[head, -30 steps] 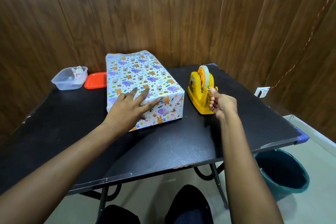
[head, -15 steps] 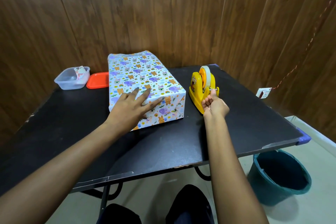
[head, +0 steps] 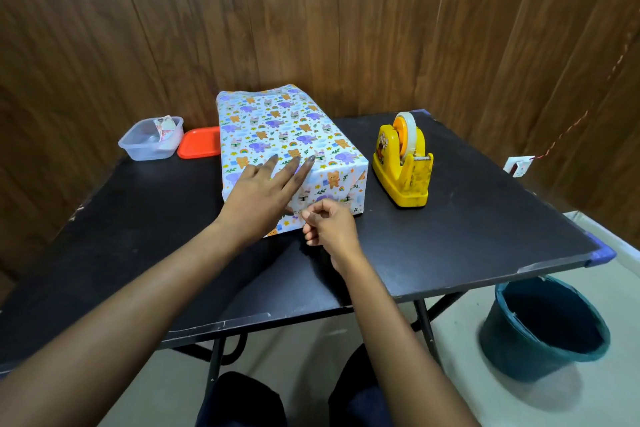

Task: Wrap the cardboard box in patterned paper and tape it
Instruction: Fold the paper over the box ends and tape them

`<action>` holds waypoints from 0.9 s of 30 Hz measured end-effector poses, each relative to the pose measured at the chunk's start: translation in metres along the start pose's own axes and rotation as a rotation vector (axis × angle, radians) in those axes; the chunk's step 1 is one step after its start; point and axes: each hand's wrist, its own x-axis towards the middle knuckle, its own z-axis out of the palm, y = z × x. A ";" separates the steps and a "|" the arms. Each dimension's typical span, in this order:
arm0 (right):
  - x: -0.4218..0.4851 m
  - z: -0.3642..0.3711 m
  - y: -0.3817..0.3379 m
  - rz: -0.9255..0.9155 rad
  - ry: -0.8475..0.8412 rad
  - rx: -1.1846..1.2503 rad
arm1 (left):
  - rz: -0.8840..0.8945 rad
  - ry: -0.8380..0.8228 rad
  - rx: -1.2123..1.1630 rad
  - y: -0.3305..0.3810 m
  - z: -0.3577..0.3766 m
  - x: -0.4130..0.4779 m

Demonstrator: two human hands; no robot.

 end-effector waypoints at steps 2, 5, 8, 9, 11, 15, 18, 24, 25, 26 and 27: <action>0.006 0.008 0.004 -0.038 0.072 -0.032 | 0.004 0.013 0.009 0.000 0.000 0.000; 0.015 0.019 0.013 -0.071 0.178 -0.079 | 0.014 0.037 0.024 -0.001 0.002 0.000; 0.020 0.031 0.018 -0.065 0.283 -0.108 | 0.012 0.050 0.030 -0.001 0.004 0.001; 0.022 0.033 0.019 -0.049 0.312 -0.103 | 0.013 0.055 0.029 -0.001 0.005 0.001; 0.023 0.033 0.019 -0.021 0.357 -0.076 | 0.017 0.061 0.021 -0.001 0.006 0.001; 0.027 0.031 0.021 0.011 0.364 -0.060 | 0.017 0.065 0.016 -0.002 0.007 0.001; 0.027 0.028 0.019 0.065 0.388 -0.003 | 0.019 0.060 0.013 -0.002 0.007 0.001; 0.028 0.011 0.012 0.080 0.326 -0.248 | 0.019 0.035 0.000 -0.002 0.007 0.000; 0.026 0.010 0.012 0.062 0.333 -0.314 | 0.023 0.026 0.001 -0.002 0.006 0.000; 0.025 0.009 0.012 0.047 0.337 -0.356 | 0.025 0.025 0.003 -0.002 0.006 0.000; 0.025 0.008 0.013 0.041 0.332 -0.378 | 0.024 0.021 0.004 -0.002 0.005 0.000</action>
